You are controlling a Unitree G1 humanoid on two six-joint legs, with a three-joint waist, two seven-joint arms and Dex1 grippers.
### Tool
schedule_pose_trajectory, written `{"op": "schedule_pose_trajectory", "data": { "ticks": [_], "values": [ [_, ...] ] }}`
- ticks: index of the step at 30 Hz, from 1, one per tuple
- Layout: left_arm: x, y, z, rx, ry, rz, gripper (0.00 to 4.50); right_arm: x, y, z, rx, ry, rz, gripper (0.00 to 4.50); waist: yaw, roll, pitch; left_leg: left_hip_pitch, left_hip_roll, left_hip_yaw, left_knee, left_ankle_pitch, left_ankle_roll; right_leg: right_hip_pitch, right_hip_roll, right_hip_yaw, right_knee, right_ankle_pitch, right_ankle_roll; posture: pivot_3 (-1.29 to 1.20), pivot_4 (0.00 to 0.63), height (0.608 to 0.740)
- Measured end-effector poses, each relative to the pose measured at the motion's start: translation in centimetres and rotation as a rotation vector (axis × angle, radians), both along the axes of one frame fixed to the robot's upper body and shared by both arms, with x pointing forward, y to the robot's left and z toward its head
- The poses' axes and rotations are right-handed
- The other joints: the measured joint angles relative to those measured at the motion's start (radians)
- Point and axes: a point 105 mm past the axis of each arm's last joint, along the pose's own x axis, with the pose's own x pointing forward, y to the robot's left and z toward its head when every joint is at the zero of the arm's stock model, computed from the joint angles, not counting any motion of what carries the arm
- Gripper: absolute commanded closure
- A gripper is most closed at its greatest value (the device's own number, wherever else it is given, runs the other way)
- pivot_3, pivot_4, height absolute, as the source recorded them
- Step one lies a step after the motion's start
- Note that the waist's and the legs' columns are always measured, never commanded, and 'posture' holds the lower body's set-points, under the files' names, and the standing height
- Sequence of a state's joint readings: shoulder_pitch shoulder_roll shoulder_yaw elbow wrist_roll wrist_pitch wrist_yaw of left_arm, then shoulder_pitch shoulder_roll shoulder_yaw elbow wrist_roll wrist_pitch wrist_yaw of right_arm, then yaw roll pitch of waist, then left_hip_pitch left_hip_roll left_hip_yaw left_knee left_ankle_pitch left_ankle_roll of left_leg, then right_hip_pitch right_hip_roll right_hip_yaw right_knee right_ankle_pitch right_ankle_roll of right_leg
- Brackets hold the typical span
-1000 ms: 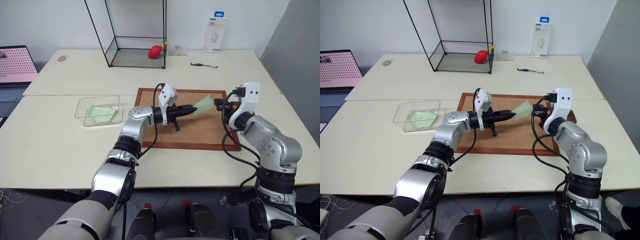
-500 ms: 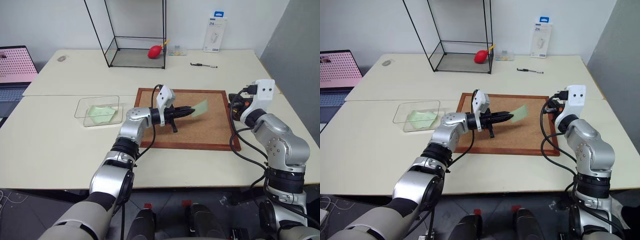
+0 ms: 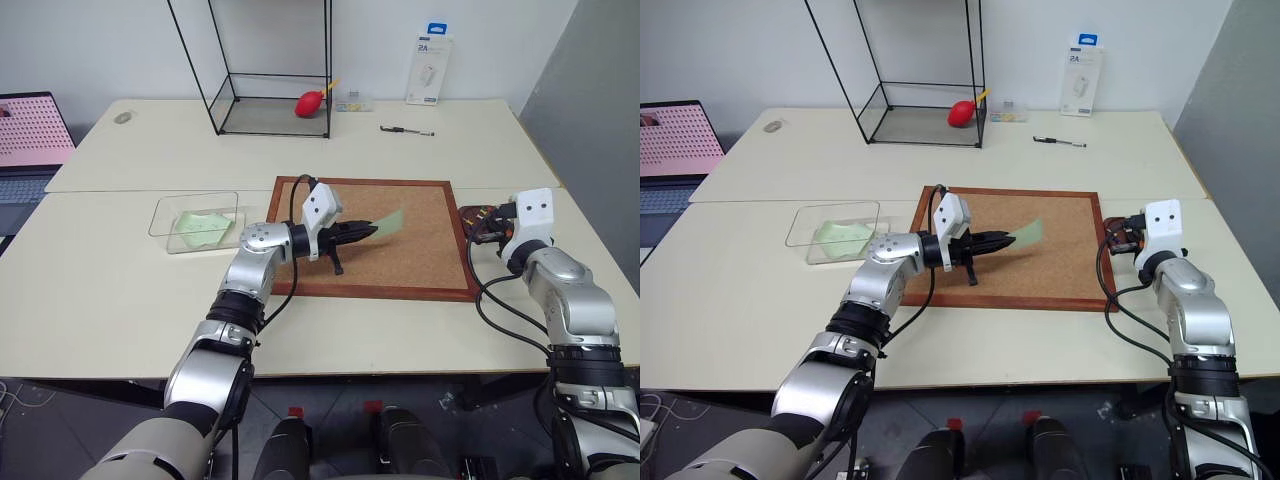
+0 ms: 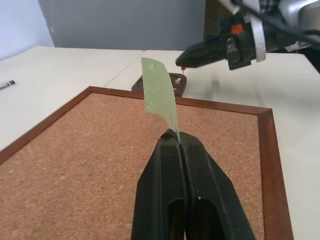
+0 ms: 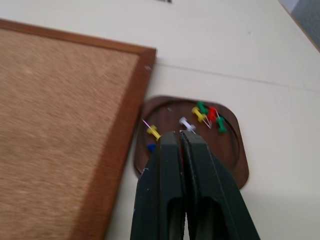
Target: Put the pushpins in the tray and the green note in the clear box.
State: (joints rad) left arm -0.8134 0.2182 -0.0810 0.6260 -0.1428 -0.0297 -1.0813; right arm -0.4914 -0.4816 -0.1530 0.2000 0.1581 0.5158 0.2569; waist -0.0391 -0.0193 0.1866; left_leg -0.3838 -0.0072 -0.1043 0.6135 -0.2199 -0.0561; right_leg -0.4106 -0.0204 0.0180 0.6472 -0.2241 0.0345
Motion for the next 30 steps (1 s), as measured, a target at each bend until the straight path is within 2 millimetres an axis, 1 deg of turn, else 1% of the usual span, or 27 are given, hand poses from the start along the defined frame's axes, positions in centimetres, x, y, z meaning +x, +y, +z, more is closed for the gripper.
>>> {"op": "schedule_pose_trajectory", "data": {
  "ticks": [2, 4, 5, 10, 12, 13, 14, 17, 20, 24, 27, 30],
  "values": [
    [0.0, 0.2, 0.0, 0.002, -0.004, 0.007, 4.49, 0.6, -0.1, -0.1, -0.009, 0.0, -0.002, 4.5, -0.003, 0.0, 0.0, 0.0, 0.0, 0.0, 0.0, 0.0, 0.0, 0.0, 0.0, 0.0, 0.0, 0.0, 0.0, 0.0, 0.15, 0.74],
    [0.0, 0.3, -0.1, 0.003, -0.007, 0.016, 4.5, 1.3, -0.2, -0.1, -0.006, -0.007, -0.007, 4.04, -0.004, 0.0, 0.0, 0.0, 0.0, 0.0, 0.0, 0.0, 0.0, 0.0, 0.0, 0.0, 0.0, 0.0, 0.0, 0.0, 0.15, 0.74],
    [0.0, 0.4, -0.1, 0.004, -0.007, 0.022, 4.5, 1.6, -0.3, 0.0, -0.001, -0.011, -0.009, 3.97, -0.005, 0.0, 0.0, 0.0, 0.0, 0.0, 0.0, 0.0, 0.0, 0.0, 0.0, 0.0, 0.0, 0.0, 0.0, 0.0, 0.15, 0.74],
    [0.1, 0.7, 0.0, 0.005, -0.013, 0.04, 4.5, 2.7, -0.2, -0.2, 0.012, -0.024, -0.013, 2.74, -0.004, 0.0, 0.0, 0.0, 0.0, 0.0, 0.0, 0.0, 0.0, 0.0, 0.0, 0.0, 0.0, 0.0, 0.0, 0.0, 0.15, 0.74],
    [0.2, 0.8, 0.0, 0.006, -0.015, 0.047, 4.5, 2.8, -0.3, -0.3, 0.009, -0.026, -0.015, 2.41, -0.003, 0.0, 0.0, 0.0, 0.0, 0.0, 0.0, 0.0, 0.0, 0.0, 0.0, 0.0, -0.001, 0.0, 0.0, 0.0, 0.15, 0.74],
    [0.2, 0.8, 0.0, 0.006, -0.016, 0.052, 4.5, 2.8, -0.3, -0.3, 0.009, -0.027, -0.015, 2.14, -0.003, 0.0, 0.0, 0.0, 0.0, 0.0, 0.0, 0.0, 0.0, 0.0, 0.0, 0.001, 0.0, 0.0, 0.0, 0.0, 0.15, 0.74],
    [0.3, 0.9, 0.0, 0.006, -0.017, 0.055, 4.5, 2.8, -0.3, -0.3, 0.009, -0.028, -0.015, 2.0, -0.003, 0.0, 0.0, 0.0, 0.0, 0.0, 0.0, 0.0, 0.0, 0.0, 0.0, 0.001, 0.0, 0.0, 0.0, 0.0, 0.15, 0.74],
    [0.3, 0.9, 0.0, 0.006, -0.016, 0.059, 4.5, 2.8, -0.3, -0.3, 0.011, -0.032, -0.015, 1.32, -0.003, 0.0, 0.0, 0.0, 0.0, 0.0, 0.0, 0.0, 0.0, 0.0, 0.0, 0.001, 0.0, 0.0, 0.0, 0.0, 0.15, 0.74],
    [0.4, 1.0, 0.1, 0.002, -0.017, 0.076, 4.5, 2.8, -0.1, 0.7, 0.027, -0.065, -0.003, 1.32, -0.004, 0.0, 0.0, 0.0, 0.0, 0.0, 0.0, 0.0, 0.0, 0.0, 0.0, 0.001, 0.0, 0.0, 0.0, 0.0, 0.15, 0.74],
    [0.8, 1.6, 0.6, 0.003, -0.037, 0.122, 4.5, 2.2, 0.7, 3.2, 0.049, -0.16, 0.052, 1.32, -0.004, 0.0, 0.0, 0.0, 0.0, 0.0, 0.0, 0.0, 0.0, 0.0, 0.0, 0.0, 0.0, 0.0, 0.0, 0.0, 0.15, 0.74],
    [1.2, 3.6, 1.7, 0.02, -0.075, 0.204, 4.5, 0.8, 2.8, 4.5, 0.074, -0.198, 0.204, 1.32, -0.009, 0.0, 0.0, 0.0, 0.0, -0.001, 0.0, 0.0, 0.0, 0.0, 0.0, 0.0, 0.0, 0.0, 0.0, 0.0, 0.15, 0.74],
    [1.5, 6.6, 2.8, 0.046, -0.105, 0.306, 4.5, -1.0, 5.7, 5.0, 0.073, -0.199, 0.4, 1.32, -0.015, 0.0, 0.0, 0.0, 0.001, -0.001, 0.0, 0.0, 0.0, 0.0, 0.0, 0.0, 0.0, 0.0, 0.0, 0.0, 0.15, 0.74]
  ]
}}
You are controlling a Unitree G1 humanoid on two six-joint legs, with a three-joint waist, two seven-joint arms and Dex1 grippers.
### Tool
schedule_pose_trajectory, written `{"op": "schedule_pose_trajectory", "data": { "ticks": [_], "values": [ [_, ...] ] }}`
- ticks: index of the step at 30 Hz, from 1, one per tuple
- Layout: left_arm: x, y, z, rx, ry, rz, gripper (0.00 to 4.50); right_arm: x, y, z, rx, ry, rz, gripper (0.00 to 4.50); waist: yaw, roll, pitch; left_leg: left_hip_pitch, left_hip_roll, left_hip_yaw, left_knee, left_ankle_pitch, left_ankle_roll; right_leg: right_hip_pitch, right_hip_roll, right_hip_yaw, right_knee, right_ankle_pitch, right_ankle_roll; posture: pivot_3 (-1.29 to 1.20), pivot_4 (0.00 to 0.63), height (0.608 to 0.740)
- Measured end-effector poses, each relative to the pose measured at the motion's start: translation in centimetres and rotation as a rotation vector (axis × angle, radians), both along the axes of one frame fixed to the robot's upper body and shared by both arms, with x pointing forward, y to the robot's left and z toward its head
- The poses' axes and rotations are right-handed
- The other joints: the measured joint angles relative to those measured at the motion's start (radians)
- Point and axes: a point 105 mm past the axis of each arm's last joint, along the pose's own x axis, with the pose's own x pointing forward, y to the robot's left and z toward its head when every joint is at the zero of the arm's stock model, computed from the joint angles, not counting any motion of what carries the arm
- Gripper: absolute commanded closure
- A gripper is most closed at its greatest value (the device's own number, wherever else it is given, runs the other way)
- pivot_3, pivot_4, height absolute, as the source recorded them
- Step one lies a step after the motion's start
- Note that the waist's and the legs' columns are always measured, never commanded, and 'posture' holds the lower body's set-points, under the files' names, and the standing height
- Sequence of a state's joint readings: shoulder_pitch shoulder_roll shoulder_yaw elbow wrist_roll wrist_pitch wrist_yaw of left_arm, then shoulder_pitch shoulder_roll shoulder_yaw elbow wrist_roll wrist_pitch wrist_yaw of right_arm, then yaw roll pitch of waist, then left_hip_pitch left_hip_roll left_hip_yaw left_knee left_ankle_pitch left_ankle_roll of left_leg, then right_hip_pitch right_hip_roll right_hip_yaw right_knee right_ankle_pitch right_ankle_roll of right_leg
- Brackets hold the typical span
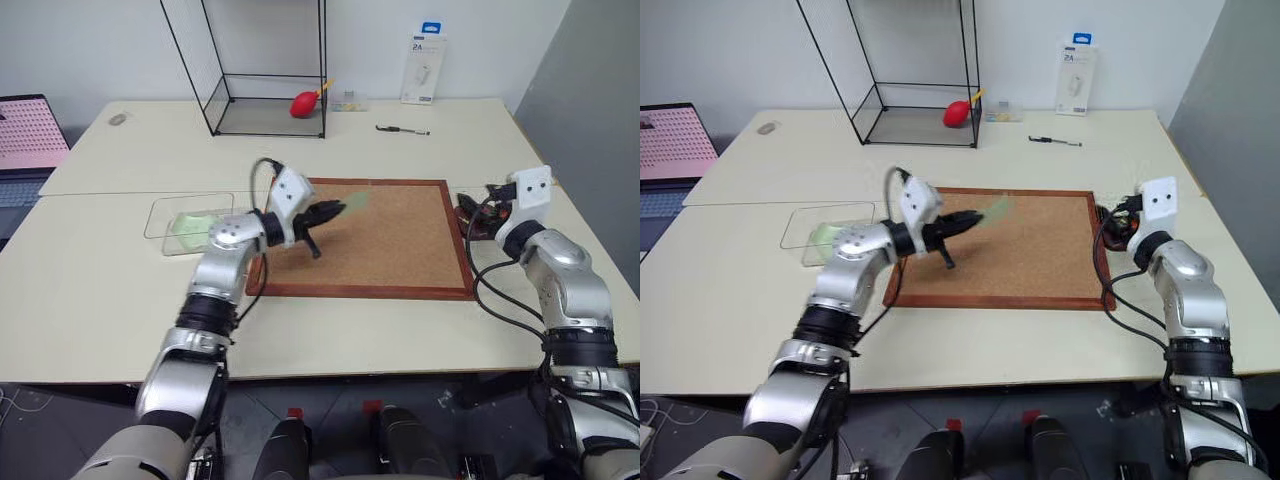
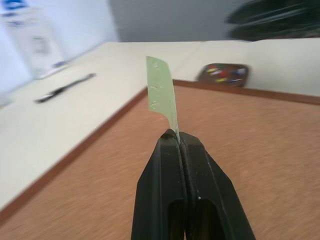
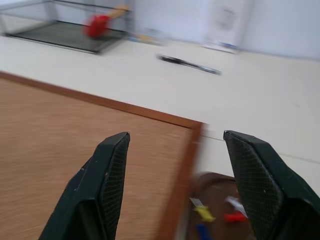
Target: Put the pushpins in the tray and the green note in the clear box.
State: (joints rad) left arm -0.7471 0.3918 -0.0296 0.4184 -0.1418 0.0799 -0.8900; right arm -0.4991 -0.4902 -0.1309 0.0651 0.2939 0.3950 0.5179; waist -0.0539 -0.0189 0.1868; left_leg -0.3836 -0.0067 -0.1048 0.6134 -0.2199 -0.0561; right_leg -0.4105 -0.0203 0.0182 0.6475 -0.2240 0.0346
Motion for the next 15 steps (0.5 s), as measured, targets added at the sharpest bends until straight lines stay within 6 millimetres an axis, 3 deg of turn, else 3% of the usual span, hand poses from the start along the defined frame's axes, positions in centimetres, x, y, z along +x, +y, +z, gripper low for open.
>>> {"op": "schedule_pose_trajectory", "data": {
  "ticks": [6, 10, 15],
  "values": [
    [-0.4, 7.7, 1.1, 0.118, -0.005, 0.247, 4.5, -3.5, 6.7, 0.4, -0.032, 0.01, 0.359, 1.32, -0.005, 0.0, 0.0, 0.001, 0.001, -0.001, 0.0, 0.0, 0.0, 0.0, 0.001, -0.001, 0.001, 0.0, 0.0, 0.0, 0.15, 0.74],
    [-1.2, 12.5, 1.5, 0.218, 0.008, 0.405, 4.5, -4.7, 9.2, 0.1, -0.052, 0.031, 0.473, 1.32, -0.002, 0.0, 0.0, 0.0, 0.0, -0.001, 0.0, 0.0, 0.0, 0.0, 0.0, -0.001, -0.001, 0.0, 0.0, 0.0, 0.15, 0.74],
    [-2.1, 16.8, 2.0, 0.292, 0.028, 0.544, 4.5, -5.5, 11.5, 0.6, -0.041, 0.036, 0.576, 1.32, 0.006, 0.0, 0.0, 0.0, 0.0, -0.001, 0.0, 0.0, 0.0, 0.0, 0.0, -0.002, -0.001, 0.0, 0.0, 0.0, 0.15, 0.74]
  ]
}}
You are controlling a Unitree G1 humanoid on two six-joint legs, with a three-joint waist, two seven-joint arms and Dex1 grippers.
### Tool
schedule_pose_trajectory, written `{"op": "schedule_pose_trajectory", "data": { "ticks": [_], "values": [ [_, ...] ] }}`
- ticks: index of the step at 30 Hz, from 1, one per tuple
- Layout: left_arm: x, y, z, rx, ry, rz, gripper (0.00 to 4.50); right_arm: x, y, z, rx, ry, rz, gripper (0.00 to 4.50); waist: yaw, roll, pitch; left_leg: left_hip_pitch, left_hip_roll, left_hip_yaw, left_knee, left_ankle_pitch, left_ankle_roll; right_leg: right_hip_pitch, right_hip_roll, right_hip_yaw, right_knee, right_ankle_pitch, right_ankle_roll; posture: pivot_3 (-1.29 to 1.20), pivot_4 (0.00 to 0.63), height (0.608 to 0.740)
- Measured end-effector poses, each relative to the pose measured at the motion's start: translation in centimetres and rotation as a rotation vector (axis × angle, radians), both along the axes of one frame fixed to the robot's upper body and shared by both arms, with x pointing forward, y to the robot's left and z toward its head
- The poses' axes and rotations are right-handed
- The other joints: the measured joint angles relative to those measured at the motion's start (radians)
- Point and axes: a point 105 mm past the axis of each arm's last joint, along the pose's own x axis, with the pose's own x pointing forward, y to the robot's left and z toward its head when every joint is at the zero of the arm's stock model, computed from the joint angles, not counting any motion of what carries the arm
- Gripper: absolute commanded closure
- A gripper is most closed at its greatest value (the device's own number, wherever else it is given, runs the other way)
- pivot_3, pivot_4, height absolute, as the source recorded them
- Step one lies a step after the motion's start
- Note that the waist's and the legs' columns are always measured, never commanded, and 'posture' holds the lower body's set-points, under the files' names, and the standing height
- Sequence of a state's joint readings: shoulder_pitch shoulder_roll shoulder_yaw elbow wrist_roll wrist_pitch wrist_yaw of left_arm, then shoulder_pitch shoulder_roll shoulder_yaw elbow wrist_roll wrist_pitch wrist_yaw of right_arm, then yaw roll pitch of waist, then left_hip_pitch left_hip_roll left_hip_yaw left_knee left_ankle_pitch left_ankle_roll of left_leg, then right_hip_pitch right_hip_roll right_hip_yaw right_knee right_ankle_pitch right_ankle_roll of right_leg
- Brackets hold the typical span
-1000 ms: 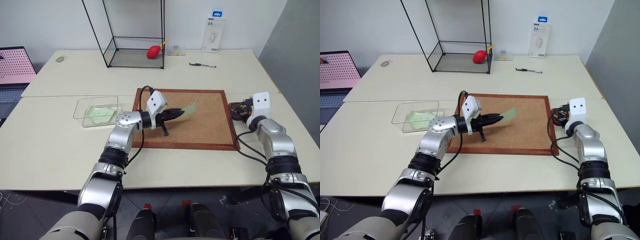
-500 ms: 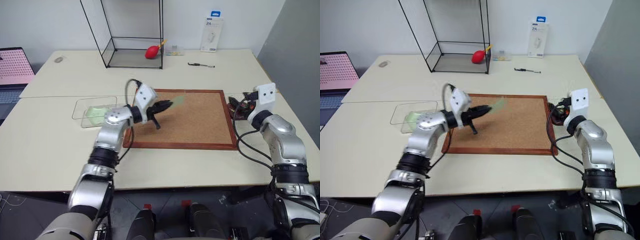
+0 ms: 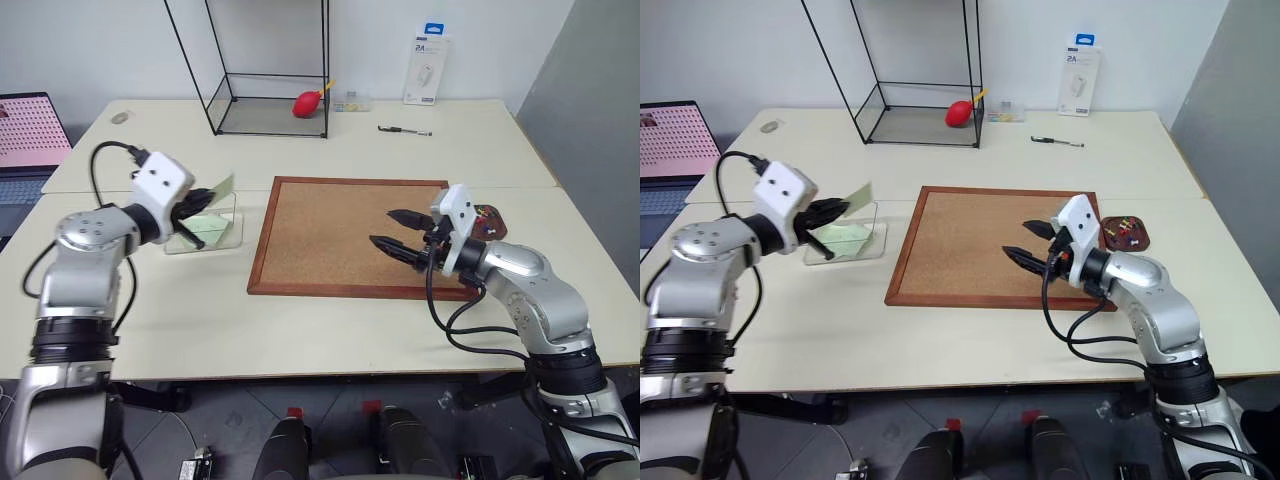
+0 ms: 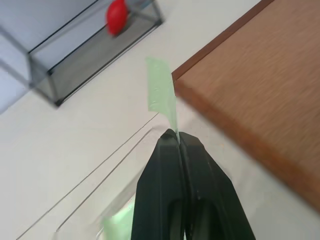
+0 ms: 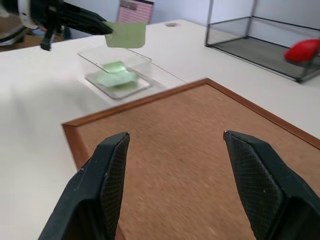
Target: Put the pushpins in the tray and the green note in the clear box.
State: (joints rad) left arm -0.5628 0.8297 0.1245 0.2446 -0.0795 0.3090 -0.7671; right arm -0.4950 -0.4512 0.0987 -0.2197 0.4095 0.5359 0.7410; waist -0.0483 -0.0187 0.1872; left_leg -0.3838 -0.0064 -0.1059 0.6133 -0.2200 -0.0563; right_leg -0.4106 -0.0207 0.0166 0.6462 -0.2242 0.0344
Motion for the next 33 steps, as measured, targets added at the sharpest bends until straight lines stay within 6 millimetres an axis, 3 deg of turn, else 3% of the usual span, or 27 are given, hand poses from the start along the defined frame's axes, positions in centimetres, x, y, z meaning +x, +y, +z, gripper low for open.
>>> {"op": "schedule_pose_trajectory", "data": {
  "ticks": [7, 12, 16, 27, 30, 33],
  "values": [
    [0.3, 3.1, -1.9, 0.054, 0.04, 0.134, 4.5, -0.6, 1.6, 0.3, -0.005, -0.002, 0.072, 1.32, 0.008, 0.0, 0.0, 0.0, 0.0, 0.0, 0.0, 0.0, 0.0, 0.0, 0.0, 0.0, 0.0, 0.0, 0.0, 0.0, 0.15, 0.74],
    [0.4, 3.2, -2.8, 0.085, 0.065, 0.135, 4.5, -0.7, 1.7, 0.2, -0.009, 0.006, 0.075, 1.32, 0.009, 0.0, 0.0, -0.001, 0.0, 0.0, 0.0, 0.0, 0.0, -0.001, 0.0, 0.0, 0.0, 0.0, 0.0, 0.0, 0.15, 0.74],
    [0.3, 3.2, -3.1, 0.087, 0.074, 0.137, 3.93, -0.7, 1.7, 0.2, -0.012, 0.003, 0.076, 1.28, 0.01, 0.0, 0.0, -0.001, 0.0, 0.0, 0.0, 0.0, 0.0, -0.001, 0.0, 0.0, 0.0, 0.0, 0.0, 0.0, 0.15, 0.74],
    [0.4, 3.2, -2.9, 0.079, 0.062, 0.145, 1.84, -0.7, 1.6, 0.2, -0.015, 0.0, 0.074, 1.28, 0.013, 0.0, 0.0, -0.001, 0.0, 0.0, 0.0, 0.0, 0.0, -0.001, 0.0, 0.0, 0.0, 0.0, 0.0, 0.0, 0.15, 0.74],
    [0.5, 2.7, -2.4, 0.021, 0.027, 0.132, 1.84, -0.7, 1.5, 0.2, -0.022, -0.003, 0.07, 1.28, 0.014, 0.0, 0.0, -0.001, 0.0, 0.0, 0.0, 0.0, 0.0, -0.001, 0.0, 0.0, 0.0, 0.0, 0.0, 0.0, 0.15, 0.74],
    [0.8, 0.8, -1.2, -0.094, -0.026, 0.092, 1.84, -0.6, 1.4, 0.1, -0.023, 0.0, 0.062, 1.28, 0.015, 0.0, 0.0, -0.001, 0.0, 0.0, 0.0, 0.0, 0.0, -0.001, 0.0, 0.0, 0.0, 0.0, 0.0, 0.0, 0.15, 0.74]
  ]
}}
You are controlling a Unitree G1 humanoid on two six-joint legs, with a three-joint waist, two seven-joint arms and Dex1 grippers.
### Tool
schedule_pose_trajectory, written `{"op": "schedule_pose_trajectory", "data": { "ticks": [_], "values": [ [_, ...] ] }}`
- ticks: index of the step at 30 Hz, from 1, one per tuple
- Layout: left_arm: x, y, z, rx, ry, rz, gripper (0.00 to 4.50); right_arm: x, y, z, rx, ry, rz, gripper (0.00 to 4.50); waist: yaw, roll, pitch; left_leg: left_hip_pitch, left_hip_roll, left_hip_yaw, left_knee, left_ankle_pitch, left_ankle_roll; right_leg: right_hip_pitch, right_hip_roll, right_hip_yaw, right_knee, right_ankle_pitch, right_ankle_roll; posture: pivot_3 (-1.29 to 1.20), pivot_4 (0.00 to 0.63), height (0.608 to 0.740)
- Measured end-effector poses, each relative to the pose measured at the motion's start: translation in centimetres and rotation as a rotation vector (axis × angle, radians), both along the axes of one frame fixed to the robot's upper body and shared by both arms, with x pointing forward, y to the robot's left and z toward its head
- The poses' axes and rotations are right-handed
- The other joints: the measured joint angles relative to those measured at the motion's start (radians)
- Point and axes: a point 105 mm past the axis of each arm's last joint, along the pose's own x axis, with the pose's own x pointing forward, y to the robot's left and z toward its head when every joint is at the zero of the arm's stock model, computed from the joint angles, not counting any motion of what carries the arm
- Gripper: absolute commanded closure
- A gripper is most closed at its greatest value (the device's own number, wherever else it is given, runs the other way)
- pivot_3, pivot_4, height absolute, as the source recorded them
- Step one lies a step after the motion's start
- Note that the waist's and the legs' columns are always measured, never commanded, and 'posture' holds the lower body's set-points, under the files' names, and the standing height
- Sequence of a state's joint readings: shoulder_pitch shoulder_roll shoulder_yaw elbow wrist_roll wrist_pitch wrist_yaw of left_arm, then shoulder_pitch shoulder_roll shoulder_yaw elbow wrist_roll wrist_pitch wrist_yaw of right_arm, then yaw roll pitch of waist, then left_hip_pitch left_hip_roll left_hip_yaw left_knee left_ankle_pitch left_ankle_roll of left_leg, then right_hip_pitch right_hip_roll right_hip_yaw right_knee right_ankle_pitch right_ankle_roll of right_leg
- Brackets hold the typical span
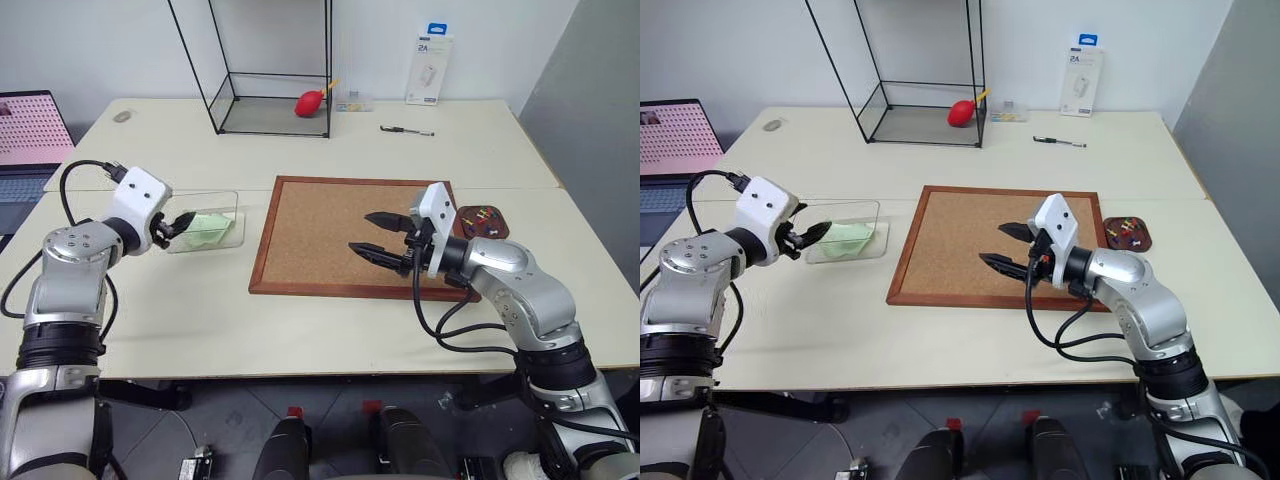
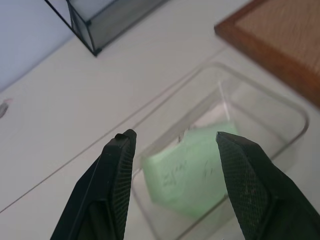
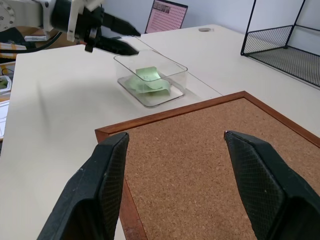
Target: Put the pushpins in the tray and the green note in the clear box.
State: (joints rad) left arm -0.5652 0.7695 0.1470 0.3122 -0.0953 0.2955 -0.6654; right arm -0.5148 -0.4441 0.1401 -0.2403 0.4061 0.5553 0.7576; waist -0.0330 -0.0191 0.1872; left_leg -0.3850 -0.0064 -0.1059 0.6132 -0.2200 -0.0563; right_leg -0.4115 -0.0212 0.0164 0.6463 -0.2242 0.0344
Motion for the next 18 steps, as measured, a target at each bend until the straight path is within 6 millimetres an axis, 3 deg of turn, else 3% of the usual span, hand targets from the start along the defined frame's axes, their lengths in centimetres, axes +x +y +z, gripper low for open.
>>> {"op": "schedule_pose_trajectory", "data": {
  "ticks": [6, 10, 13, 18],
  "values": [
    [-0.6, -4.0, 1.9, -0.124, -0.051, -0.117, 1.84, -0.2, -0.8, -1.2, 0.046, 0.039, -0.08, 1.28, 0.001, 0.0, 0.0, 0.0, 0.0, 0.0, 0.0, 0.0, 0.0, 0.0, 0.0, 0.0, 0.0, 0.0, 0.0, 0.0, 0.15, 0.74],
    [-2.4, -8.5, 3.0, -0.248, -0.053, -0.313, 1.84, -1.1, -2.3, -2.1, 0.053, 0.061, -0.149, 1.28, 0.001, 0.0, 0.0, 0.0, 0.0, 0.0, 0.0, 0.0, 0.0, 0.0, -0.001, 0.001, 0.0, 0.0, 0.0, 0.0, 0.15, 0.74],
    [-3.6, -9.9, 2.7, -0.275, -0.021, -0.394, 1.84, -1.3, -4.2, -2.8, 0.033, 0.083, -0.215, 1.28, 0.0, 0.0, 0.0, 0.001, 0.0, 0.001, 0.0, 0.0, 0.0, 0.001, 0.0, 0.001, 0.0, 0.0, 0.0, 0.0, 0.15, 0.74],
    [-4.9, -11.8, 0.4, -0.313, 0.064, -0.482, 1.84, -1.3, -6.6, -3.2, 0.009, 0.086, -0.306, 1.28, -0.003, 0.0, 0.0, 0.002, 0.0, 0.001, 0.0, 0.0, 0.0, 0.001, 0.001, 0.001, 0.001, 0.0, 0.0, 0.0, 0.15, 0.74]
  ]
}}
